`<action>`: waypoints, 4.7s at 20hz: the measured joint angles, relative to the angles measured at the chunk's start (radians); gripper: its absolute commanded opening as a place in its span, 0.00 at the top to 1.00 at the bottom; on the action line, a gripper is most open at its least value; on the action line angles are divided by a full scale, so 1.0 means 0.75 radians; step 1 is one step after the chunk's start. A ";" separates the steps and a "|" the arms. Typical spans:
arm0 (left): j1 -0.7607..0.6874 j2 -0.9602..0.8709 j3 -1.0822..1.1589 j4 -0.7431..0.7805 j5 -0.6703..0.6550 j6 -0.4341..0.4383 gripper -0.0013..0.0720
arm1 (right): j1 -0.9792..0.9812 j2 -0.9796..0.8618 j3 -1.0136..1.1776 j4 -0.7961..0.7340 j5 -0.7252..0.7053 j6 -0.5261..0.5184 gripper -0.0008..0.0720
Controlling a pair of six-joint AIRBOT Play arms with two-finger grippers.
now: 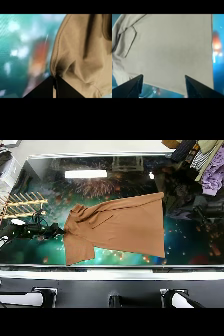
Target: Fold the clothes and pants, and hang the long-sleeved shirts on hangers.
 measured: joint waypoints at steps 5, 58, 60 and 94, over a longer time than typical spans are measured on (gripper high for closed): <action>-0.002 -0.003 -0.001 0.000 -0.002 -0.001 0.96 | -0.028 -0.013 -0.298 0.020 -0.005 -0.052 0.14; -0.047 1.292 1.035 0.695 0.189 -1.000 0.96 | 0.329 0.526 1.114 -0.352 0.448 0.511 0.95; -0.049 1.249 1.037 0.703 0.132 -0.991 0.96 | 0.329 0.495 1.125 -0.416 0.416 0.580 0.95; -0.366 -0.425 1.112 0.607 -0.297 -0.509 0.96 | 0.331 -0.867 0.601 -0.567 0.202 0.493 0.95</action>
